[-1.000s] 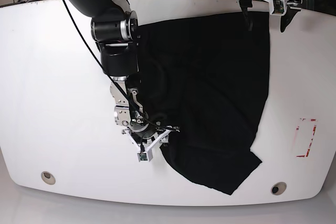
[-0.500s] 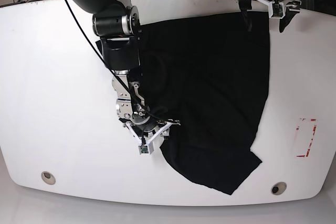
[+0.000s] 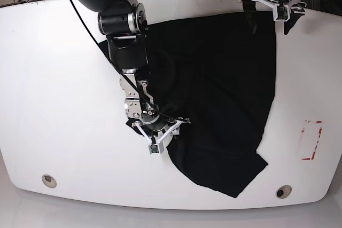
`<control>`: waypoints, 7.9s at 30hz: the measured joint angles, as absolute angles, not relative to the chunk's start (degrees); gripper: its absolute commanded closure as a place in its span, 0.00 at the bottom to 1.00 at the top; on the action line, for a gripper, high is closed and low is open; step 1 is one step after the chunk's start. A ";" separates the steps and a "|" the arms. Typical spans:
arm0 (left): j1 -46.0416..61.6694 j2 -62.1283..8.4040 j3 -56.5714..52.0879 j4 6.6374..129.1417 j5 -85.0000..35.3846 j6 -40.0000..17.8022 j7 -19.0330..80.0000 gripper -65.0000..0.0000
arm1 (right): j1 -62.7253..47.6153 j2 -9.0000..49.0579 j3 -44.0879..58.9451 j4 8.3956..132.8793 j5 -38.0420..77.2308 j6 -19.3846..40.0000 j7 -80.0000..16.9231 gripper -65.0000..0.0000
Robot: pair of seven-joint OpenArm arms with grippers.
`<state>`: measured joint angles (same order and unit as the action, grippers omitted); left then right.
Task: Layout the t-shirt on the table in an organized manner, then fold the t-shirt properly
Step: 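Grasp the bunched t-shirt fabric with the right gripper, then lower the left gripper and pinch the t-shirt's opposite corner, then lift the t-shirt with both grippers and stretch it between them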
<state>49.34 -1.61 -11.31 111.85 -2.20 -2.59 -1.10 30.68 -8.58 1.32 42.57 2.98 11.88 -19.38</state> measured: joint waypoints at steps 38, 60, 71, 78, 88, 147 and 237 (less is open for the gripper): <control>49.34 -3.49 -11.25 111.85 -2.26 -2.74 2.76 0.13 | 25.71 -4.71 -5.28 58.13 2.50 11.55 -26.00 1.00; 45.36 -3.31 -12.49 111.85 -11.88 -2.68 14.24 0.13 | 24.80 0.27 -5.32 77.47 2.98 12.08 -34.76 1.00; 45.39 -3.49 -17.98 111.85 -15.77 -2.22 17.17 0.13 | 24.51 0.97 -5.15 77.49 2.87 12.08 -34.76 1.00; 44.53 -4.08 -19.00 111.46 -15.73 -5.04 17.19 0.13 | 23.53 1.58 -5.17 77.56 3.03 12.08 -34.79 1.00; 42.37 -4.29 -18.81 109.14 -15.75 -9.50 21.74 0.14 | 23.29 1.61 -5.10 77.54 3.07 12.08 -34.74 1.00; 39.55 -6.24 -11.66 104.84 -16.73 -13.47 25.52 1.00 | 20.78 1.76 -3.88 80.12 3.27 12.10 -31.59 1.00; -25.32 -29.85 -31.88 113.75 -17.26 -25.21 60.82 1.00 | 44.82 19.86 8.91 84.49 3.57 19.14 -40.97 1.00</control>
